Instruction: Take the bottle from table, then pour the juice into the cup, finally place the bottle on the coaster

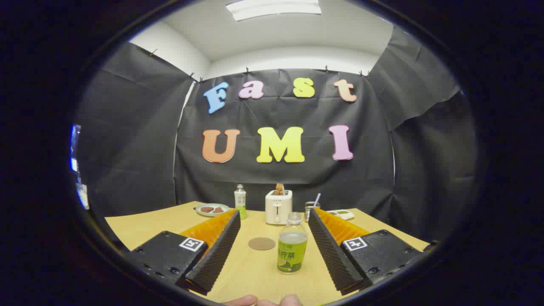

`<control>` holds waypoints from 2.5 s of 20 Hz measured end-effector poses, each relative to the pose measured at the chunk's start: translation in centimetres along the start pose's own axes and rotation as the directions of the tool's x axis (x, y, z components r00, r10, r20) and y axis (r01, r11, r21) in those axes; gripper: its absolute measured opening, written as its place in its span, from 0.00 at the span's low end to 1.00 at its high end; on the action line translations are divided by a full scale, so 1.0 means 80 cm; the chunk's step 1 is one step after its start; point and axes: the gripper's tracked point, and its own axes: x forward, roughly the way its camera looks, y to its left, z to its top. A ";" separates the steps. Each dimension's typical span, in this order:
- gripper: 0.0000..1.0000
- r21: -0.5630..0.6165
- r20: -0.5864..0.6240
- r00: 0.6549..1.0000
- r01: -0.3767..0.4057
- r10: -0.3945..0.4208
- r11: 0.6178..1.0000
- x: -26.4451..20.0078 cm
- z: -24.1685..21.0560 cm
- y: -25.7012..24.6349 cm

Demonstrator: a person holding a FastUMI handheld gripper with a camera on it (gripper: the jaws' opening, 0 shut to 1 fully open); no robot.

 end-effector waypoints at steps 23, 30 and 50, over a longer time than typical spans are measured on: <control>1.00 -0.045 -0.058 0.997 0.048 -0.051 0.998 0.010 -0.008 0.000; 1.00 -0.065 -0.153 0.987 0.043 -0.053 0.997 0.041 -0.059 -0.021; 0.97 0.019 -0.366 0.930 -0.035 0.040 0.999 0.142 -0.162 -0.055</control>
